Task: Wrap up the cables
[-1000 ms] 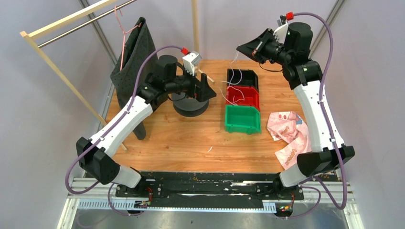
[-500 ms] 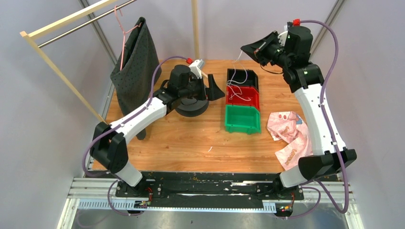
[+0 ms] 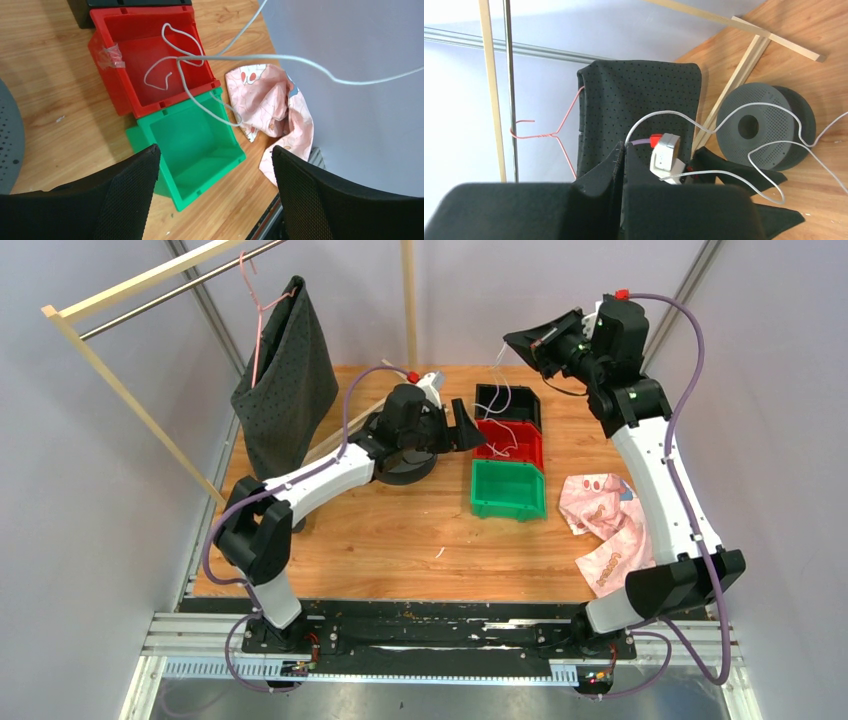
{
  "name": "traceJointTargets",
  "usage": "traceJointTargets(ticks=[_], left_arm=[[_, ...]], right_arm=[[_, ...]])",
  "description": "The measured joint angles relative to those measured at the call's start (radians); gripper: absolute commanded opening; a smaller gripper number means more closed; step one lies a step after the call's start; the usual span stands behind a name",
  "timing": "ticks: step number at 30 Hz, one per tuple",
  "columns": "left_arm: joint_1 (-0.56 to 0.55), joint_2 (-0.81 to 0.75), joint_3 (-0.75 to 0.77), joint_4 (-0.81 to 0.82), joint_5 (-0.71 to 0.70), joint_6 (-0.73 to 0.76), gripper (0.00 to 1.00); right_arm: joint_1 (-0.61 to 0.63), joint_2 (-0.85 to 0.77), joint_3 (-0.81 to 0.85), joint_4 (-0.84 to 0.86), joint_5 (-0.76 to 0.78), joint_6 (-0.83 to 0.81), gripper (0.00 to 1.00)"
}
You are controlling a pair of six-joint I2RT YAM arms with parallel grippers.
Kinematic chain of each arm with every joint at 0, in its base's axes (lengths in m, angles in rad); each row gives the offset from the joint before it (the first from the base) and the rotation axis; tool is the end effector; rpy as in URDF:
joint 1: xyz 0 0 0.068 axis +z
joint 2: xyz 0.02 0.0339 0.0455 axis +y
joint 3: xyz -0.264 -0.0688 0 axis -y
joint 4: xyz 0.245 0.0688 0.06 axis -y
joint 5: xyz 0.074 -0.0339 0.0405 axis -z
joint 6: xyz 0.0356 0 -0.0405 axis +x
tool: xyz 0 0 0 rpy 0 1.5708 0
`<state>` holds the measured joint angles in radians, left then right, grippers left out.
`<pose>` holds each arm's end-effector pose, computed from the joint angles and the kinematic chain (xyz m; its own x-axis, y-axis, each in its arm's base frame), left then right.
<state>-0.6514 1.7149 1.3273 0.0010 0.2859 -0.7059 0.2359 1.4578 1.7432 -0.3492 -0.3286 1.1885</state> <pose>0.3180 -0.2551 0.2969 -0.7403 -0.2182 -0.6359 0.4063 0.6084 -0.6818 0.3045 0.0850 0.4955 -0.5189 0.7784 -0.3532 -0.1418 0.3291 0.9336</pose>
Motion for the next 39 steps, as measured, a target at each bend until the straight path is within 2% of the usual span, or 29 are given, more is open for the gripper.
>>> traceJointTargets(ticks=[7, 16, 20, 26, 30, 36, 39], left_arm=[[-0.012, 0.058, -0.038, 0.143, -0.048, -0.095, 0.81], [-0.013, 0.148, -0.020, 0.209, -0.043, -0.166, 0.72], [-0.017, 0.163, -0.014, 0.230, -0.043, -0.183, 0.59], [-0.021, 0.189, 0.002, 0.254, -0.040, -0.195, 0.18], [-0.021, 0.190, 0.002, 0.260, -0.040, -0.169, 0.00], [-0.016, 0.134, -0.066, 0.246, -0.021, -0.109, 0.00], [-0.005, 0.069, -0.091, 0.175, -0.005, -0.053, 0.00]], right_arm=[[0.000, 0.013, -0.001, 0.038, -0.006, 0.027, 0.01], [0.000, 0.016, -0.004, 0.044, -0.011, 0.042, 0.01], [0.000, 0.023, -0.004, 0.054, -0.018, 0.050, 0.01], [0.000, 0.031, -0.010, 0.066, -0.026, 0.055, 0.01], [-0.001, 0.029, -0.034, 0.076, -0.027, 0.056, 0.01], [-0.052, -0.037, -0.168, 0.080, -0.029, 0.060, 0.01], [-0.113, -0.104, -0.254, 0.085, -0.032, 0.059, 0.01]])
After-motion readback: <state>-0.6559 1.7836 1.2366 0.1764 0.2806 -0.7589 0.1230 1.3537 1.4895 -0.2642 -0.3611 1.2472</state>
